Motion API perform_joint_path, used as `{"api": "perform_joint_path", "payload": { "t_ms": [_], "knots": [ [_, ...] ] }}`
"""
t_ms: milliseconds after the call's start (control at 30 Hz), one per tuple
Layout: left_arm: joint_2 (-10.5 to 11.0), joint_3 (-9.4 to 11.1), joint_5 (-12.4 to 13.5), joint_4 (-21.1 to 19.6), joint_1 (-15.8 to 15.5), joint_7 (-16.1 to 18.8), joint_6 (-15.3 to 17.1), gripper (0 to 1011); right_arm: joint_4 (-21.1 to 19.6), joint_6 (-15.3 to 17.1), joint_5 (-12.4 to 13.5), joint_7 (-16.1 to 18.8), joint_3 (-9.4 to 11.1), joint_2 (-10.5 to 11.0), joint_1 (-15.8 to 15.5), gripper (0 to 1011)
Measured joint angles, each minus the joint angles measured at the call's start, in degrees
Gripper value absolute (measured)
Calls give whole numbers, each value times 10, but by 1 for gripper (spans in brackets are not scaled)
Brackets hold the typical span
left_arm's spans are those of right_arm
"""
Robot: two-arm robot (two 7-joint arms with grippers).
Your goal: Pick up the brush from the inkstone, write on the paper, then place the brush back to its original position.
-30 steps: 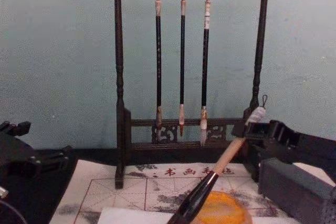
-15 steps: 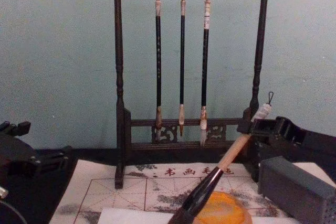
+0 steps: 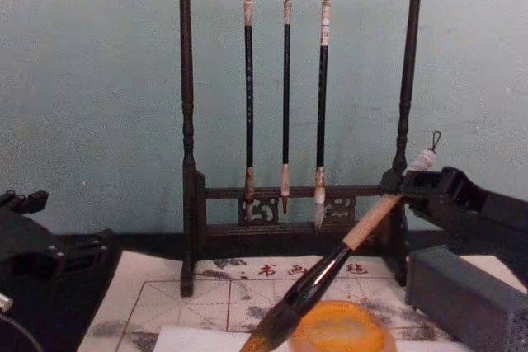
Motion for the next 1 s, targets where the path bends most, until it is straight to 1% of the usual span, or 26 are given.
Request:
{"api": "perform_joint_path", "payload": {
  "t_ms": [167, 733, 1000],
  "knots": [
    [0, 0, 0, 0, 0, 0, 0, 1001, 0, -3, 6, -6, 0, -2, -1, 185],
    [0, 0, 0, 0, 0, 0, 0, 1001, 3, -5, 12, -9, -7, -3, 3, 185],
    [0, 0, 0, 0, 0, 0, 0, 1001, 1, -9, 20, -12, -3, -1, -3, 185]
  ]
}}
